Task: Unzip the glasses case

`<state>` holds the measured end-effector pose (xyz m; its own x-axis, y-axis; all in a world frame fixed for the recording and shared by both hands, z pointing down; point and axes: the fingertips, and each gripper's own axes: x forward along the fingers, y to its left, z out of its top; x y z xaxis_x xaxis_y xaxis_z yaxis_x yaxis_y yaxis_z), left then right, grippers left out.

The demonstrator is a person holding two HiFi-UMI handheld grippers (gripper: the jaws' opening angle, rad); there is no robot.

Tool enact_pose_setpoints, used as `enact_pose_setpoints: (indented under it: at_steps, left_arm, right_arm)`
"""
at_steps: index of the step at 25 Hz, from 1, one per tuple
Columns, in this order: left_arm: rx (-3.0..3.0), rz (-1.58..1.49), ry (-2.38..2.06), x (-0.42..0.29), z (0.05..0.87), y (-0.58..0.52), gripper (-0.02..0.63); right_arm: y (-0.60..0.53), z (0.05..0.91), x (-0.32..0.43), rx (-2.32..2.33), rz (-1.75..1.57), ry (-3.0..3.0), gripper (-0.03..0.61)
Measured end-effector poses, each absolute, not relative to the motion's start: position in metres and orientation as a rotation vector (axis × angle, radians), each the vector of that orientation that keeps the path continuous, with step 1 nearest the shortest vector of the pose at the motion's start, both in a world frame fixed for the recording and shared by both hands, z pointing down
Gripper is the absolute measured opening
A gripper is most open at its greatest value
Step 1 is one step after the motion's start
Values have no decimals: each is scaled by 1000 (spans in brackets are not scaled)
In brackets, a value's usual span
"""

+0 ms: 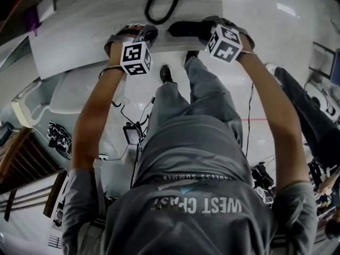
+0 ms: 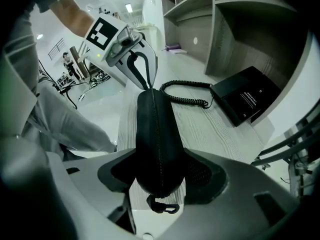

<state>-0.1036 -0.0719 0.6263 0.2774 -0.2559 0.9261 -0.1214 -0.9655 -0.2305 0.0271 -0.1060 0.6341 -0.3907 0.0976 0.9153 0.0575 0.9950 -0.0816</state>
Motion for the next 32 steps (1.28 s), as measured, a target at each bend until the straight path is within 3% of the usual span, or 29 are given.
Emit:
enact_pose_setpoints:
  at_steps: [2, 8, 13, 17, 18, 32]
  left_arm:
    - [-2445, -1769, 327, -97, 631, -69, 106]
    - [-2420, -1719, 335, -82, 634, -79, 192]
    - [-2509, -1640, 327, -68, 627, -79, 188]
    - [-2527, -1589, 372, -65, 620, -82, 42]
    - [-2530, -1576, 385, -66, 618, -83, 30]
    - [-2581, -1567, 315, -70, 606, -75, 25]
  right_arm:
    - [-106, 633, 27, -111, 54, -1990, 265]
    - [-107, 630, 27, -142, 55, -2019, 267]
    - [-103, 623, 21, -157, 62, -2099, 267]
    - [-100, 620, 18, -149, 56, -2135, 267]
    - [-100, 620, 18, -146, 61, -2135, 267]
    - [-97, 621, 21, -149, 111, -2079, 265]
